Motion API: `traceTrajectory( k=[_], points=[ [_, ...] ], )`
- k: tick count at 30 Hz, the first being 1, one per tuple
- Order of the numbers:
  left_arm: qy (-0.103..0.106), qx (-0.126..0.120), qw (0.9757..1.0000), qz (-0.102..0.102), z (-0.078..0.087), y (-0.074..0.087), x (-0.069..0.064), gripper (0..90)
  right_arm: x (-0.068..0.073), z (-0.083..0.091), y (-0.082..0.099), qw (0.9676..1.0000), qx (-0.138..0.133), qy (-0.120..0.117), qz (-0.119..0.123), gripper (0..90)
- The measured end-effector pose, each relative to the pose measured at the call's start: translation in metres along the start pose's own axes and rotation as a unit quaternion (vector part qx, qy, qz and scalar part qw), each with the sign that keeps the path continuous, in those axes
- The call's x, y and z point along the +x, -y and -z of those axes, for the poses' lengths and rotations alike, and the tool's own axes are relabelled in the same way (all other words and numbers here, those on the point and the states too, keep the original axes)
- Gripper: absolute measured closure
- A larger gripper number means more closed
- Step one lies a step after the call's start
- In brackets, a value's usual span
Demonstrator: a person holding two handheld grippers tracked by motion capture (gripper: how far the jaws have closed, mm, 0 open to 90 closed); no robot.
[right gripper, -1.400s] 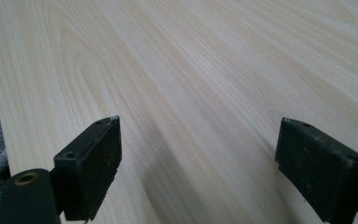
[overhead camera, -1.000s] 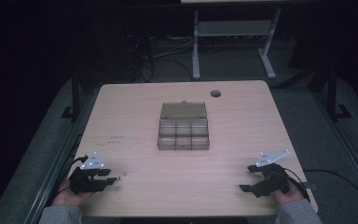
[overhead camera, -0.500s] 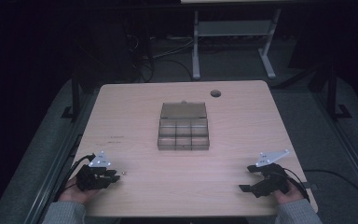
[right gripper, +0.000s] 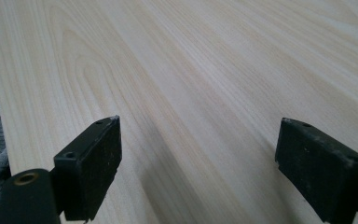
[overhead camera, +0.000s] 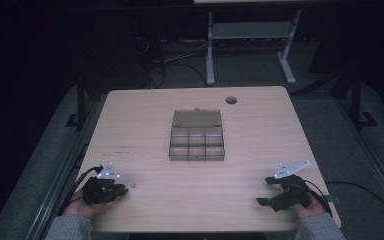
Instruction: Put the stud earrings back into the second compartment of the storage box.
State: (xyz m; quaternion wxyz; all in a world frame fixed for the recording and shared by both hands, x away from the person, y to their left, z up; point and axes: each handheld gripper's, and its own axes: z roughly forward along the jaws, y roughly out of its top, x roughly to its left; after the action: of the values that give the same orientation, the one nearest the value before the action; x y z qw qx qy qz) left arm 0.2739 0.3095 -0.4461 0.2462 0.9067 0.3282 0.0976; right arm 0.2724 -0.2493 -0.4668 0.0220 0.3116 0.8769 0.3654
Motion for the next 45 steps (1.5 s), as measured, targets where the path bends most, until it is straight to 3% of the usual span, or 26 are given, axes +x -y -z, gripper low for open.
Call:
traceTrajectory(
  k=[17,28,37,45],
  points=[
    [0.006,-0.004,1.0000,-0.004,0.002,0.000,0.000,86.2,0.000,0.000,0.000,1.0000,0.000,0.000,0.000,14.4],
    [0.007,-0.027,0.9996,0.003,0.013,0.001,-0.003,86.3,0.001,0.001,0.000,1.0000,-0.005,0.005,0.002,14.5],
    [0.017,-0.037,0.9991,-0.007,0.016,-0.024,-0.010,86.5,0.002,0.004,0.002,0.9999,-0.013,0.010,-0.005,14.5],
    [0.025,-0.025,0.9991,-0.024,0.011,-0.051,-0.010,86.6,0.002,0.004,0.002,0.9998,-0.014,0.009,-0.005,14.5]
  ],
)
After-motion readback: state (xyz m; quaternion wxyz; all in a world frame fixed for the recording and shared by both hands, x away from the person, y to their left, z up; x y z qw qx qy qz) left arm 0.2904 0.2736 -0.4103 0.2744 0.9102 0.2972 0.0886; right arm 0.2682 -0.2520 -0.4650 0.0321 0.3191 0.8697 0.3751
